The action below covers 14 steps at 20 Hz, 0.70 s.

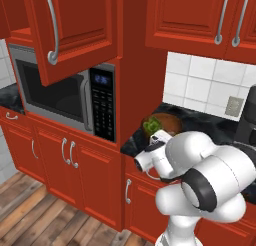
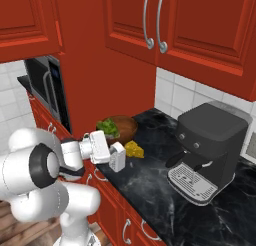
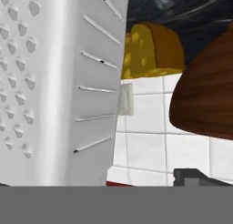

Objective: Pick the cheese from the fridge and the cheese grater from the cabinet and place them next to the salad bowl.

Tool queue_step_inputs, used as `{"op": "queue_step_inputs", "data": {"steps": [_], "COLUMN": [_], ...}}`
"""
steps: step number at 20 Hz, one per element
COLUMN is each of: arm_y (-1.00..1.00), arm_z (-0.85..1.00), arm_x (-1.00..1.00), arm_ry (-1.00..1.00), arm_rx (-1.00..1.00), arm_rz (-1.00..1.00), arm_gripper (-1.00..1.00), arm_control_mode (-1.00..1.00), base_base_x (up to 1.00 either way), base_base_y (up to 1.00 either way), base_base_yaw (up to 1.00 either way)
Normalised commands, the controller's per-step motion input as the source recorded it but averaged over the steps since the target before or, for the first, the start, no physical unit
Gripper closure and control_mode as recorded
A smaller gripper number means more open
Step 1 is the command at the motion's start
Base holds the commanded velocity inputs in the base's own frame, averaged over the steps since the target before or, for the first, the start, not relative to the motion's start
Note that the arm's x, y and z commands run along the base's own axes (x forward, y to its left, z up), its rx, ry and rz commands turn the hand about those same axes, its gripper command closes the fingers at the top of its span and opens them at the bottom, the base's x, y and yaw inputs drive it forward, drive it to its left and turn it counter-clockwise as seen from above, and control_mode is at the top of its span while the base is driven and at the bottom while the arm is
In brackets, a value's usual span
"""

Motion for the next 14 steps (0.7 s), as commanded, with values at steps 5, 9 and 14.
{"op": "queue_step_inputs", "data": {"steps": [5, 9, 14], "arm_y": [0.00, 0.00, 0.01], "arm_z": [-0.57, -0.31, 0.00], "arm_x": [-0.02, 0.00, -0.25], "arm_ry": [0.00, 0.00, -0.02], "arm_rx": [-0.16, -0.12, -0.07], "arm_rz": [0.01, 0.00, 0.00], "arm_gripper": [-1.00, -1.00, -1.00], "arm_control_mode": [-1.00, -1.00, -1.00], "base_base_x": [0.00, 0.00, 0.00], "base_base_y": [0.00, 0.00, 0.00], "base_base_yaw": [0.00, 0.00, 0.00]}}
